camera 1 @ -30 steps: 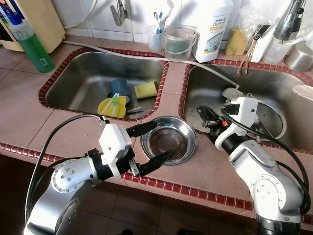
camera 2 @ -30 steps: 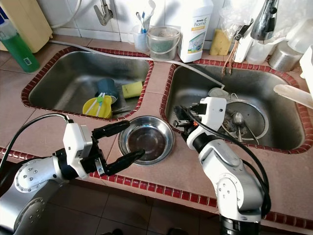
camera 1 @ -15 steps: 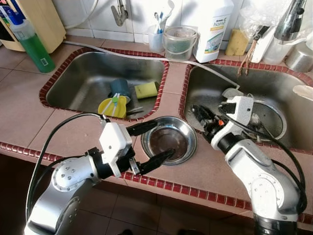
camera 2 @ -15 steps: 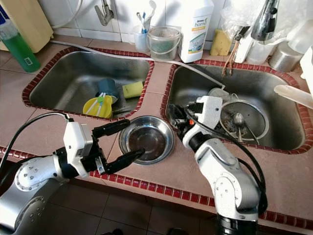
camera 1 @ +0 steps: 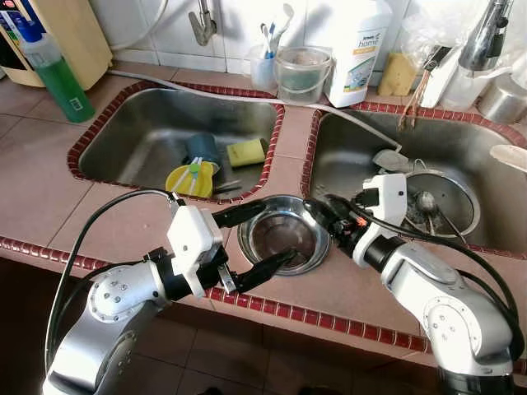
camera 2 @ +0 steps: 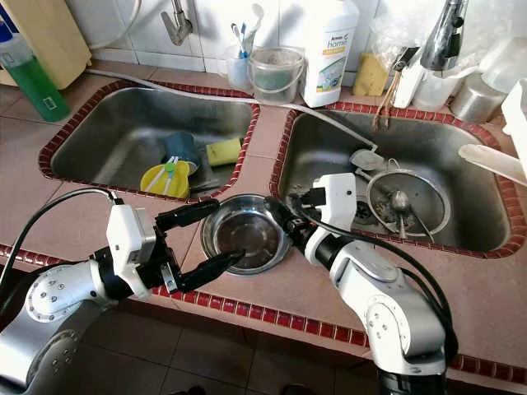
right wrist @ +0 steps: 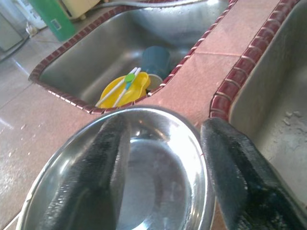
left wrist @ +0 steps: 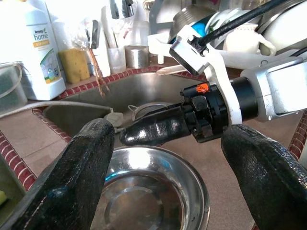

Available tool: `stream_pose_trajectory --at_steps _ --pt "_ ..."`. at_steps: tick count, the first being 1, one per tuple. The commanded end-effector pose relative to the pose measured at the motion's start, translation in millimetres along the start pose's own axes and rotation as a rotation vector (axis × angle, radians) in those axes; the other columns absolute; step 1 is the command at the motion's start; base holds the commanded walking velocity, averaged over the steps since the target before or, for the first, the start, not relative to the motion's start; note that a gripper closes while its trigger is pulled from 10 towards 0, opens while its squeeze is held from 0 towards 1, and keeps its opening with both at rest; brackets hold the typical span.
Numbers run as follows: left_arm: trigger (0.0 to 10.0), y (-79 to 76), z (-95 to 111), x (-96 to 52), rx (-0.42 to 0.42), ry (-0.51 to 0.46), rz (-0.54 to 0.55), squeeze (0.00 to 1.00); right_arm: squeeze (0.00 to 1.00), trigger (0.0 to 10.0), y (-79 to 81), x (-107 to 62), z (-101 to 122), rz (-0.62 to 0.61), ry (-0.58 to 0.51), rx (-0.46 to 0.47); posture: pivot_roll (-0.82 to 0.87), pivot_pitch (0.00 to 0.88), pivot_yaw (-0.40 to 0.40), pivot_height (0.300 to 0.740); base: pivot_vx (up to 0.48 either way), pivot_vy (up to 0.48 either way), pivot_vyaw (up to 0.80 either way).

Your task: Kitchen organization

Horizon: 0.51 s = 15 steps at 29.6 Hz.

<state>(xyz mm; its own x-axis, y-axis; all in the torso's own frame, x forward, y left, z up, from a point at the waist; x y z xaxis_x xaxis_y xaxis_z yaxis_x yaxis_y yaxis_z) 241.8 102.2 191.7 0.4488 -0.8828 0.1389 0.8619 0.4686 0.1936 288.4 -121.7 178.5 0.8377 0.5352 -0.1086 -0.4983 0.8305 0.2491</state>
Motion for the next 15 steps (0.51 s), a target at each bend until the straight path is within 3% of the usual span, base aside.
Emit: stream_pose_trajectory --at_steps 1,10,11,12,15 --pt "10.0 -0.7 -1 0.0 0.005 0.009 -0.001 0.0 1.0 10.0 3.1 -2.1 -1 0.016 0.01 -0.008 -0.16 0.157 0.029 0.74 0.0 0.0 0.0" --pt "10.0 -1.1 -1 1.1 0.006 0.005 -0.004 0.0 1.0 10.0 -2.1 -3.0 -5 -0.017 0.031 -0.034 -0.16 0.153 0.028 0.74 0.0 0.0 0.0" --pt "10.0 -0.9 -1 1.1 0.007 0.005 -0.004 0.0 0.92 10.0 -3.7 -3.0 -6 -0.03 0.029 -0.047 -0.16 0.154 0.028 0.74 0.0 0.0 0.0" --pt "10.0 -0.7 -1 1.2 0.007 0.005 -0.004 0.0 0.0 10.0 -6.4 -3.0 -4 -0.056 0.009 -0.057 -0.16 0.154 0.028 0.74 0.0 0.0 0.0" --pt "10.0 -0.7 -1 1.0 0.006 0.006 -0.003 0.0 0.0 10.0 -8.3 -2.9 -3 -0.075 -0.002 -0.051 -0.16 0.156 0.029 0.74 0.0 0.0 0.0"
Point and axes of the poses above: a point about 5 cm out from each wrist's last joint towards the gripper, its own x axis pointing out of the wrist towards the gripper, its own z axis along the axis of the wrist's last joint, y = z × x, the point moved 1 cm from there along x, pointing out of the wrist towards the gripper, and after that the axes turned 1 degree about -x, right-handed, at the moved point
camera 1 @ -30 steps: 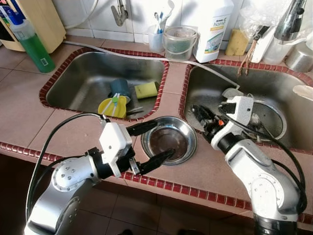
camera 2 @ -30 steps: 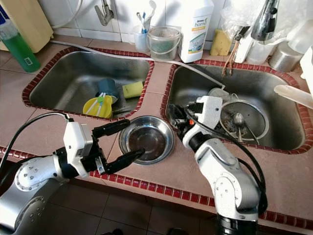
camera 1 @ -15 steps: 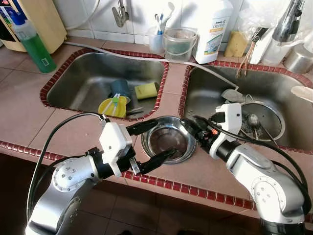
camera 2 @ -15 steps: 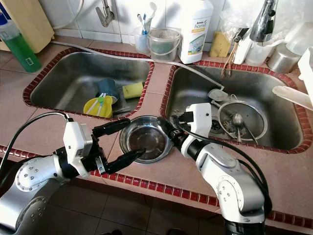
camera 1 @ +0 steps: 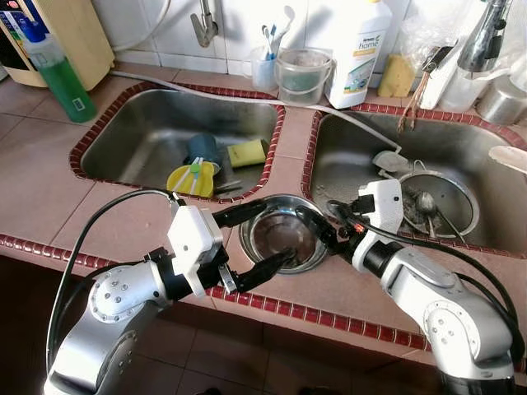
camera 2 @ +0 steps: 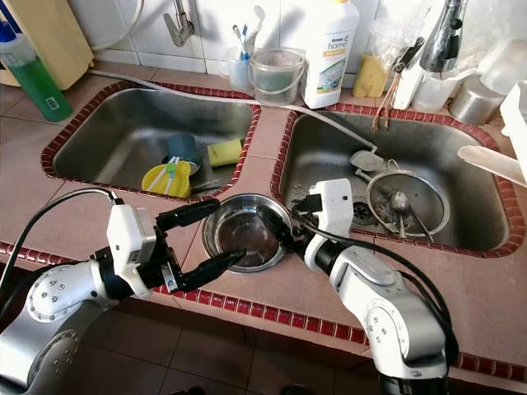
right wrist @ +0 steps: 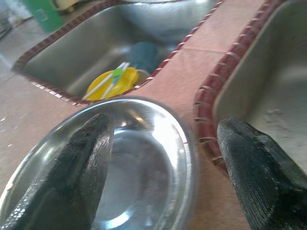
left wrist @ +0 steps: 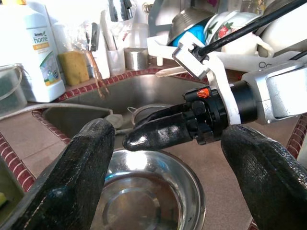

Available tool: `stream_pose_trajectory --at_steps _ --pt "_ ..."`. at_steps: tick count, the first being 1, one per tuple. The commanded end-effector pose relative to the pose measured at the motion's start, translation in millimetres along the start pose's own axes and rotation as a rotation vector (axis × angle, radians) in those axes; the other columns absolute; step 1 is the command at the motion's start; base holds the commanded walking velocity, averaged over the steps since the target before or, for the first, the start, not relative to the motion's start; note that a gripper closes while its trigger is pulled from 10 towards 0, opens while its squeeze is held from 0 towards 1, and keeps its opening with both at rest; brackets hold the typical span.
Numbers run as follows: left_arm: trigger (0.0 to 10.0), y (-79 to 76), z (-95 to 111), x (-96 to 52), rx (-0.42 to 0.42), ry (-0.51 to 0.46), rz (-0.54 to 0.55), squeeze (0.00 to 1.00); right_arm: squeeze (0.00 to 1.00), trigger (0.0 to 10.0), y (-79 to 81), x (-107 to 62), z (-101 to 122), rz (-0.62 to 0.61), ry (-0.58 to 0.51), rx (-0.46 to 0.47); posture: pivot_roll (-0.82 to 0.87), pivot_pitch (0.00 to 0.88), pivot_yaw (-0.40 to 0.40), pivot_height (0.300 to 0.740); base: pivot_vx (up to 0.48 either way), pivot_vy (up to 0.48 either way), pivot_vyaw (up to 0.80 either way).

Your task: Kitchen organization

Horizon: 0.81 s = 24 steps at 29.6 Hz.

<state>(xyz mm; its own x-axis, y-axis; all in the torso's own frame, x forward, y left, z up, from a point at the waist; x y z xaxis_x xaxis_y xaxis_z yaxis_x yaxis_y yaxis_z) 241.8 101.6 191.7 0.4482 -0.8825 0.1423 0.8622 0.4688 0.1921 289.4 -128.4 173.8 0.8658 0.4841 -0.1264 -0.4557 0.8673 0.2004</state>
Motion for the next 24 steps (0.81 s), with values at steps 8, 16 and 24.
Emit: stream_pose_trajectory --at_steps 8,16,24 --pt "10.0 -0.9 -1 0.9 0.005 0.008 -0.003 0.0 0.0 10.0 -5.5 1.3 -5 -0.037 0.015 0.008 -0.16 0.163 0.03 0.74 0.0 0.0 0.0" --pt "10.0 -1.0 0 1.0 0.007 0.007 0.0 0.0 0.0 10.0 -14.1 12.6 -14 -0.082 0.043 0.123 -0.15 0.166 0.032 0.74 0.0 0.0 0.0" --pt "10.0 -1.3 0 0.5 0.007 0.007 0.003 0.0 0.0 7.0 -18.4 16.2 -8 -0.122 0.07 0.129 -0.15 0.17 0.03 0.74 0.0 0.0 0.0"
Point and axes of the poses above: a point about 5 cm out from each wrist's last joint towards the gripper, its own x axis pointing out of the wrist towards the gripper, its own z axis along the axis of the wrist's last joint, y = z × x, the point moved 1 cm from there along x, pointing out of the wrist towards the gripper, and after that the axes turned 1 degree about -x, right-handed, at the moved point
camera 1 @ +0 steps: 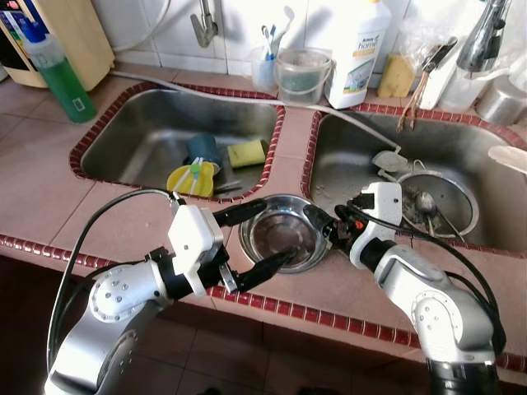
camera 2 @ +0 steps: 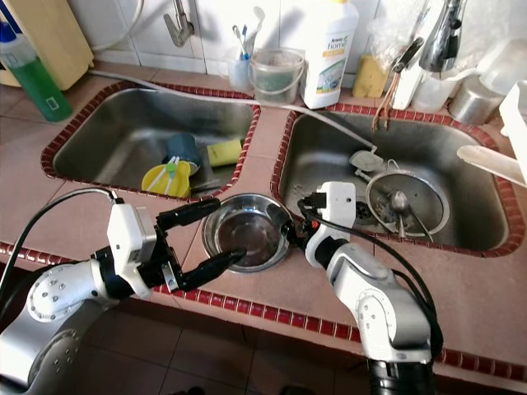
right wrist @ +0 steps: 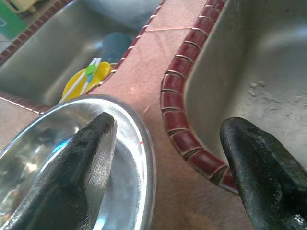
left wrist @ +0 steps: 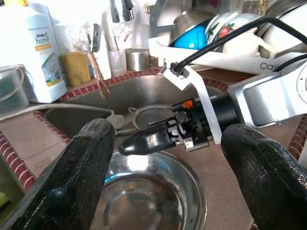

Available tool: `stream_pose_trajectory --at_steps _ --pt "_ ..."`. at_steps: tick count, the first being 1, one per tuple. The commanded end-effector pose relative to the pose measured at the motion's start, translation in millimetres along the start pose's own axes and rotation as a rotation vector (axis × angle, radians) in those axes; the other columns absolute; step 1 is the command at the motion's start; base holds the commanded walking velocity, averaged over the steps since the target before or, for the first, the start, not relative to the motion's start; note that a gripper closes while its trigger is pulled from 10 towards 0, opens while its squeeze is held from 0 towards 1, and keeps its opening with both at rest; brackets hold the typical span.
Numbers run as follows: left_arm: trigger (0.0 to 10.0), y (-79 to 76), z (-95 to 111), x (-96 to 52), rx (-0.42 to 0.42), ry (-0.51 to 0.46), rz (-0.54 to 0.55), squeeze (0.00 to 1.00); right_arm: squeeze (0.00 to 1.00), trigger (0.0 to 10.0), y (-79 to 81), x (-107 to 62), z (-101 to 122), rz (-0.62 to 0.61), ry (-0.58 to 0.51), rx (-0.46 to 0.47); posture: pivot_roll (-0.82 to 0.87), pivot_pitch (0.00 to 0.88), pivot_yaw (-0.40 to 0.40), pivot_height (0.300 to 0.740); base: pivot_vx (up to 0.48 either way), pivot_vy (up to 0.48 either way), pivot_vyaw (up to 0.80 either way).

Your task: Kitchen organization

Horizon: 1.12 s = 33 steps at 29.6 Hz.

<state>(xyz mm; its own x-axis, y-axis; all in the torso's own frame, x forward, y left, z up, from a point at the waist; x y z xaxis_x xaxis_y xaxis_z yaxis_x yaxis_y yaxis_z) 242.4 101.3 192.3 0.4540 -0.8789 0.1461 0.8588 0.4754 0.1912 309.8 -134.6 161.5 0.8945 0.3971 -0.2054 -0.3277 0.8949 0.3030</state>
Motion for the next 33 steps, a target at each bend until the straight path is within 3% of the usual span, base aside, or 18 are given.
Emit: stream_pose_trajectory --at_steps 1,18,33 --pt "10.0 -2.1 0.1 0.2 0.006 0.007 -0.004 0.0 0.0 0.0 -3.0 0.6 -0.4 -0.03 0.03 -0.008 -0.15 0.171 0.029 0.74 0.0 0.0 0.0" --pt "10.0 -3.4 1.2 1.8 0.001 -0.003 0.0 0.0 0.0 0.0 1.4 -1.4 1.1 0.018 0.086 0.018 -0.16 0.174 0.024 0.74 0.0 0.0 0.0" --pt "10.0 -3.5 1.9 2.2 0.003 -0.005 -0.001 0.0 0.0 0.0 -6.9 -4.0 -1.2 -0.006 0.143 0.039 -0.16 0.177 0.023 0.74 0.0 0.0 0.0"
Point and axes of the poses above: a point about 5 cm out from each wrist's last joint towards the gripper, its own x axis pointing out of the wrist towards the gripper, its own z axis along the axis of the wrist's last joint, y = z × x, the point moved 1 cm from there along x, pointing out of the wrist towards the gripper, and after that the axes turned 1 degree about -x, right-handed, at the moved point
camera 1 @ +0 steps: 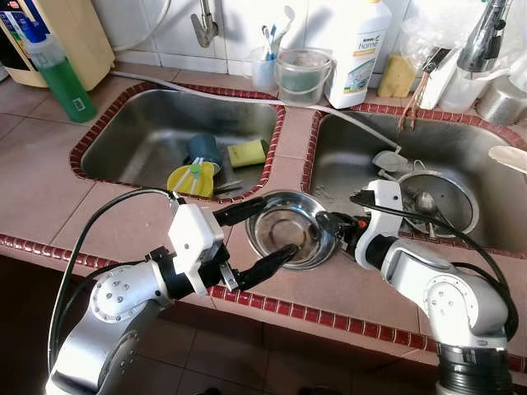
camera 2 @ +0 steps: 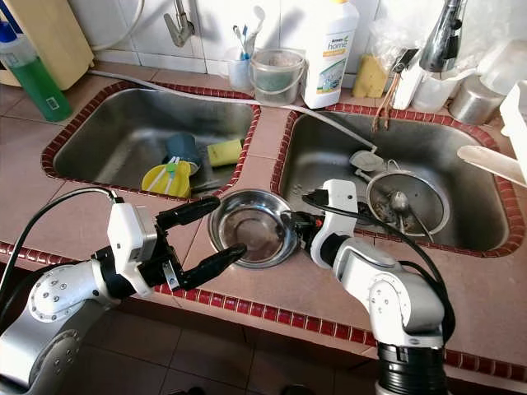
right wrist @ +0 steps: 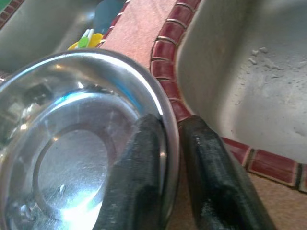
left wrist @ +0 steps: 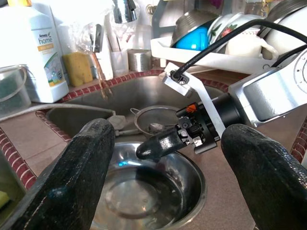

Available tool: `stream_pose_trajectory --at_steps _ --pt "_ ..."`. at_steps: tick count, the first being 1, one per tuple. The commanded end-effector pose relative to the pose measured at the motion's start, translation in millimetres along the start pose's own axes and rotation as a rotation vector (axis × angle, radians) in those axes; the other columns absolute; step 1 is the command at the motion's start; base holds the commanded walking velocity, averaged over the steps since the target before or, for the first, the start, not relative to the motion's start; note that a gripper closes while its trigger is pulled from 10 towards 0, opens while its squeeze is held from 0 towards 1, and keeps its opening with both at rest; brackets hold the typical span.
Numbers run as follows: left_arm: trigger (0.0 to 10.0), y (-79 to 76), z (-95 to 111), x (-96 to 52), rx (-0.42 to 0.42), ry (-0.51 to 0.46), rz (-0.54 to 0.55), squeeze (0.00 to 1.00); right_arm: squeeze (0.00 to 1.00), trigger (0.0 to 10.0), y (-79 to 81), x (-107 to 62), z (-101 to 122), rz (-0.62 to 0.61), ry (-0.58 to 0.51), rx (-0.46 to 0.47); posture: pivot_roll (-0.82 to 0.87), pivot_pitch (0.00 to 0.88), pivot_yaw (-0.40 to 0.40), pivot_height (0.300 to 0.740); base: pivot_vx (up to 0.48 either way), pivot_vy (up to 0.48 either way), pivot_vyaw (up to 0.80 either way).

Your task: Kitchen organization

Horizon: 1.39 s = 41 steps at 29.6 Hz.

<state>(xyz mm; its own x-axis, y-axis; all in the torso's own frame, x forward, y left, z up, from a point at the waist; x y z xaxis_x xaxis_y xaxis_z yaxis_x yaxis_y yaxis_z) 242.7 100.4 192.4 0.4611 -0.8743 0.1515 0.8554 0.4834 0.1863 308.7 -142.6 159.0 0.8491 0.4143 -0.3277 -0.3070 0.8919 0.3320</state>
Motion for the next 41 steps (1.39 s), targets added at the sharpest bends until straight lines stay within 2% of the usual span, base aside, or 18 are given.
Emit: stream_pose_trajectory --at_steps 1,14,23,27,30,34,35,36,37,38,39,41 --pt "10.0 -3.3 2 1.3 0.007 -0.001 -0.01 0.0 0.0 0.0 0.8 -0.3 0 0.004 0.011 0.005 -0.16 0.177 0.023 0.74 0.0 0.0 0.0" --pt "10.0 -2.7 2 1.8 0.006 -0.002 -0.011 0.0 0.0 0.0 1.9 -1.4 6 -0.012 -0.065 0.001 -0.16 0.17 0.025 0.74 0.0 0.0 0.0" --pt "10.0 1.2 2 2.4 -0.002 -0.007 0.007 0.0 0.0 0.0 0.1 -3.4 25 -0.045 -0.216 -0.005 -0.16 0.161 0.023 0.74 0.0 0.0 0.0" --pt "10.0 10.9 4 3.4 -0.024 -0.022 0.063 0.0 0.0 0.0 -1.1 -4.0 33 -0.061 -0.291 -0.038 -0.16 0.149 0.021 0.74 0.0 0.0 0.0" --pt "10.0 27.7 4 3.8 -0.054 -0.034 0.158 0.0 0.0 0.0 0.0 -4.2 40 -0.073 -0.353 -0.057 -0.16 0.141 0.018 0.74 0.0 0.0 0.0" --pt "10.0 39.5 2 4.0 -0.07 -0.031 0.219 0.0 0.0 0.0 0.3 -3.5 49 -0.097 -0.412 -0.086 -0.16 0.133 0.016 0.74 0.0 0.0 0.0" --pt "10.0 45.7 1 4.5 -0.076 -0.03 0.25 0.0 0.0 3.7 0.8 -2.7 54 -0.106 -0.447 -0.101 -0.16 0.127 0.017 0.74 0.0 0.0 0.0" --pt "10.0 47.8 0 4.9 -0.079 -0.029 0.261 0.0 0.0 3.7 1.0 -2.6 56 -0.11 -0.464 -0.111 -0.16 0.127 0.017 0.74 0.0 0.0 0.0" --pt "10.0 51.1 -1 6.0 -0.086 -0.026 0.278 0.0 0.0 9.3 1.3 -2.1 59 -0.116 -0.481 -0.121 -0.16 0.125 0.018 0.74 0.0 0.0 0.0" --pt "10.0 53.1 -1 6.7 -0.09 -0.023 0.288 0.0 0.0 9.3 1.6 -1.8 61 -0.119 -0.492 -0.127 -0.16 0.125 0.018 0.74 0.0 0.0 0.0" --pt "10.0 58.0 -2 8.7 -0.101 -0.024 0.318 0.0 0.0 10.0 1.8 -2.0 66 -0.137 -0.531 -0.15 -0.17 0.12 0.021 0.74 0.0 0.0 0.0" --pt "10.0 60.2 -2 9.5 -0.1 -0.026 0.334 0.0 0.0 10.0 2.3 -2.1 68 -0.143 -0.545 -0.155 -0.17 0.12 0.021 0.74 0.0 0.0 0.0"
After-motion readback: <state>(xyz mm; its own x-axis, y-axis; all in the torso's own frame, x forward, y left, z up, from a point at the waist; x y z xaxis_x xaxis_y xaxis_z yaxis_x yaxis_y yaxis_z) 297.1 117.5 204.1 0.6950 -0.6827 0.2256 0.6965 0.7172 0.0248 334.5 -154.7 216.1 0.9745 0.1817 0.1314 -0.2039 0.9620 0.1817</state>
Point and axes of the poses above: a point about 5 cm out from each wrist's last joint towards the gripper, its own x axis pointing out of the wrist towards the gripper, its own z axis along the axis of the wrist's last joint, y = z × x, the point moved 1 cm from there along x, pointing out of the wrist towards the gripper, and after that the axes turned 1 degree about -x, right-handed, at the moved point
